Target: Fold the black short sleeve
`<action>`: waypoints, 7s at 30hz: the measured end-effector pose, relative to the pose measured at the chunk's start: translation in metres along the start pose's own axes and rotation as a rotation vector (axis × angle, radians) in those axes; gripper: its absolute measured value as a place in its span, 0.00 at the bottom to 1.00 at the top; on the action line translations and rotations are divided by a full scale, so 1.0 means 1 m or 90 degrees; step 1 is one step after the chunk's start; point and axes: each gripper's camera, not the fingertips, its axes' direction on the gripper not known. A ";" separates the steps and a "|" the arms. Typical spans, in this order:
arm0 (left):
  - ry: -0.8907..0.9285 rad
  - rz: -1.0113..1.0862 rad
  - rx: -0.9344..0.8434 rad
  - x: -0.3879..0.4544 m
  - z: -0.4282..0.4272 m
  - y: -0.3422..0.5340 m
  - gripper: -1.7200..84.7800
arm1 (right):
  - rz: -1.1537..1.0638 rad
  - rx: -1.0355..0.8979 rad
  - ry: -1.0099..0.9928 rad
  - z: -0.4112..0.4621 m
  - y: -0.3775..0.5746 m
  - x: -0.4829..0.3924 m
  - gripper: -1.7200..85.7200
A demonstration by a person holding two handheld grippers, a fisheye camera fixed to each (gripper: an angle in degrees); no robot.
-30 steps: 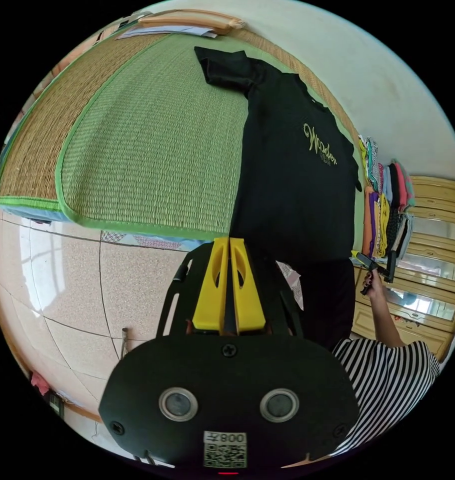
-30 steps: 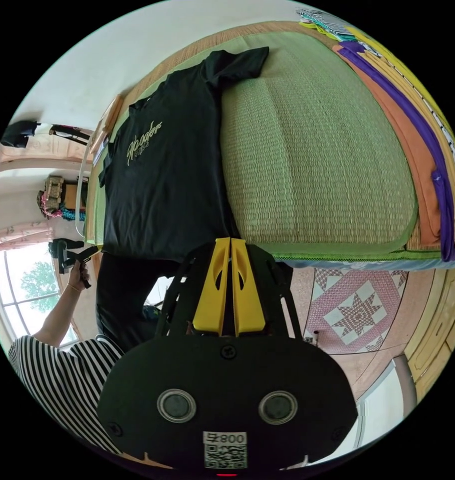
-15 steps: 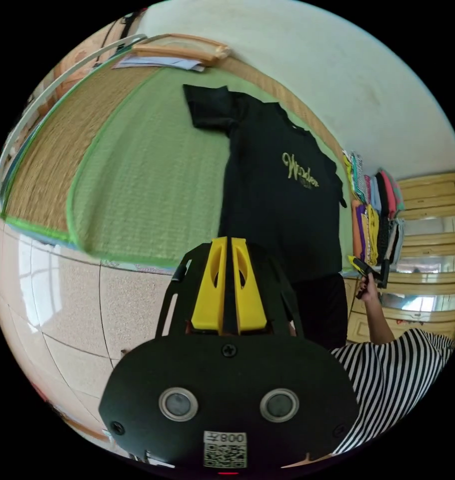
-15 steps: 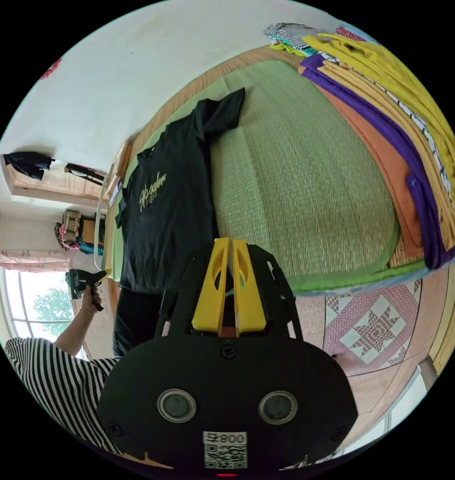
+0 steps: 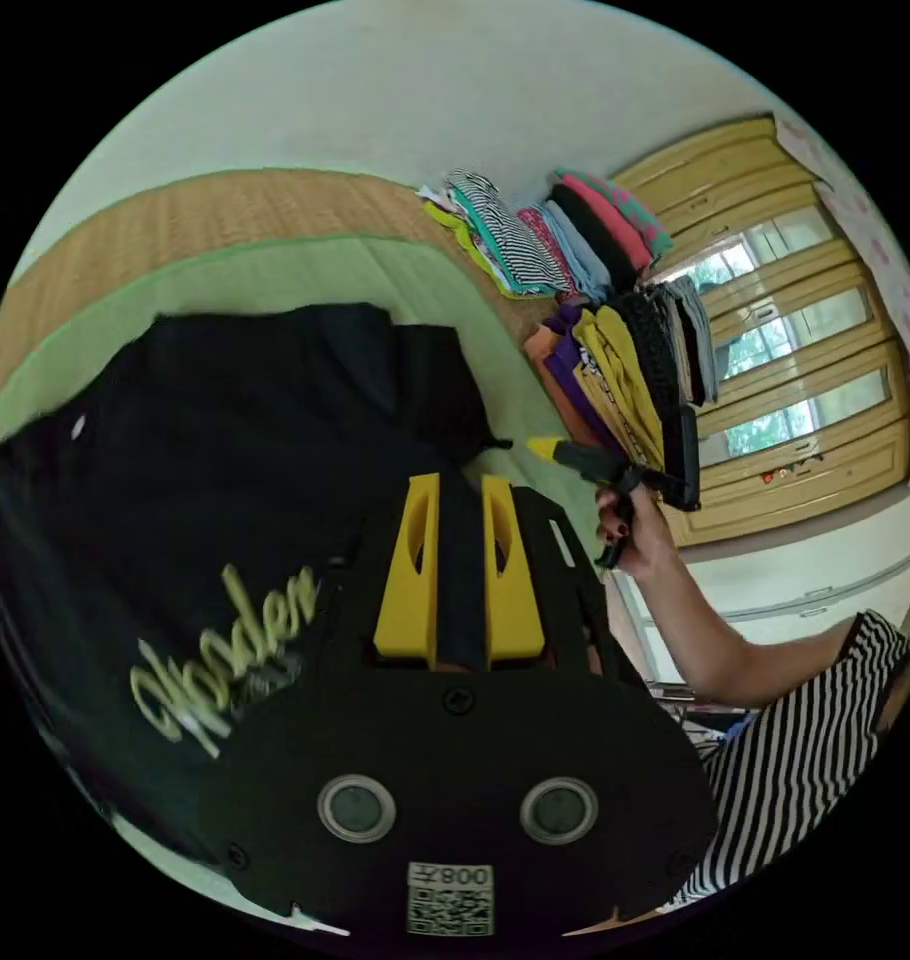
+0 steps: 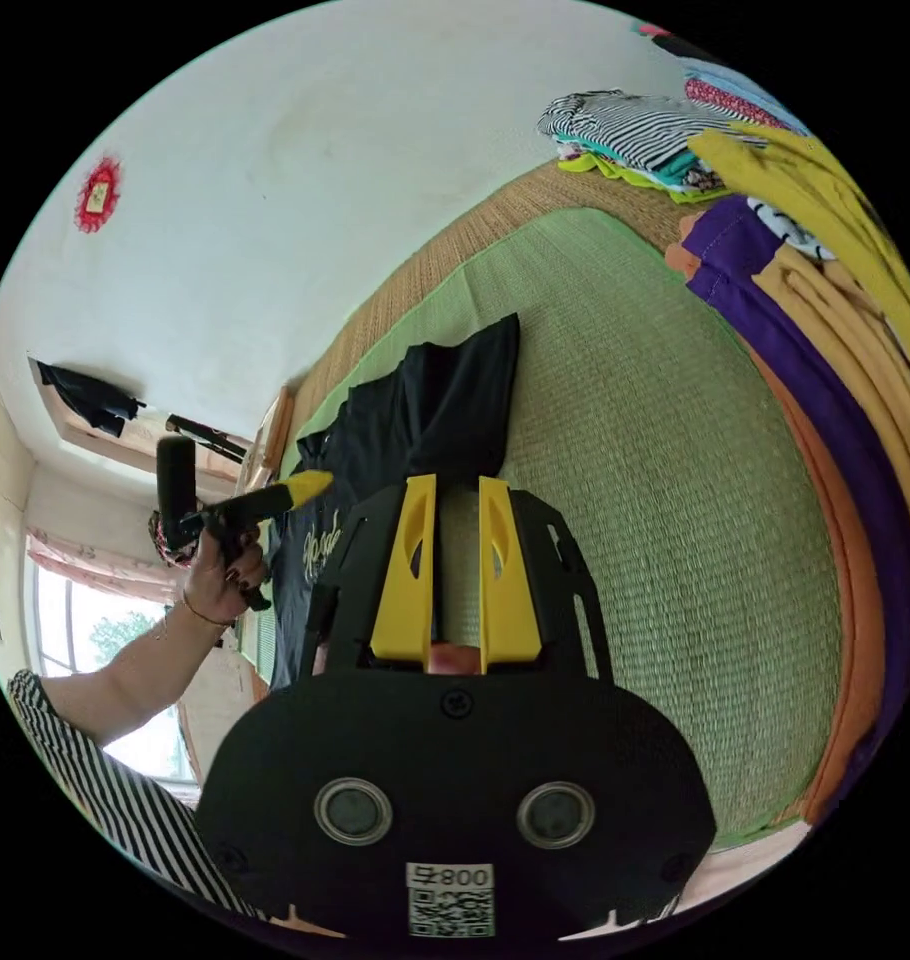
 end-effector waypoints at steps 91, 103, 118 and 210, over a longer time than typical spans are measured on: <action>-0.056 -0.032 0.036 -0.080 -0.111 -0.170 0.02 | -0.259 -0.081 0.113 0.088 -0.094 -0.285 0.02; -0.039 -0.034 0.108 -0.123 -0.149 -0.042 0.02 | -0.315 -0.138 0.160 0.106 -0.110 -0.364 0.02; -0.175 -0.499 0.371 -0.238 -0.279 0.301 0.12 | -0.386 -0.183 0.038 0.128 -0.126 -0.541 0.06; -0.175 -0.264 0.252 -0.395 -0.236 0.374 0.02 | -0.467 -0.350 0.034 0.432 -0.241 -0.703 0.02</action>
